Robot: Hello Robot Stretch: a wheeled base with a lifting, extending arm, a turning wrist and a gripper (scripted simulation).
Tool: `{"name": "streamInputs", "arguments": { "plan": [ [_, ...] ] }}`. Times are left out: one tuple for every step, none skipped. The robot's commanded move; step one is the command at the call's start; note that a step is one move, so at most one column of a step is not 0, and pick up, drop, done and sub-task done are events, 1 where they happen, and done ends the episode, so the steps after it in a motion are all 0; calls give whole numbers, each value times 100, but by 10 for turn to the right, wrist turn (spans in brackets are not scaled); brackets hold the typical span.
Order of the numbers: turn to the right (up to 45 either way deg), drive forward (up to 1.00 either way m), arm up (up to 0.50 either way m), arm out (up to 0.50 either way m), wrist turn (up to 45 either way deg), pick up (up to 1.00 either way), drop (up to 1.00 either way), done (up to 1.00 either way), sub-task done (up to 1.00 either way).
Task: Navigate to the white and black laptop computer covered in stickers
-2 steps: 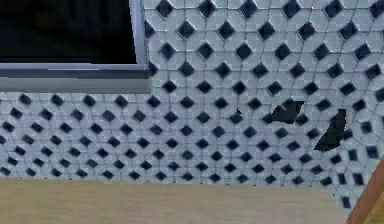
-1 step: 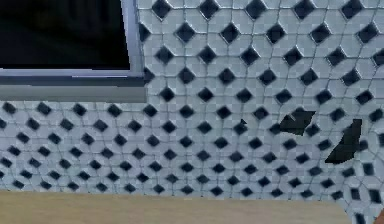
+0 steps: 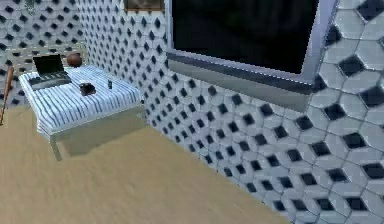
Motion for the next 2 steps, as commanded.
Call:
{"name": "streamInputs", "arguments": {
  "plan": [
    [-390,0,0,0,0,0,0,0,0],
    [0,100,0,0,0,0,0,0,0]
  ]
}}
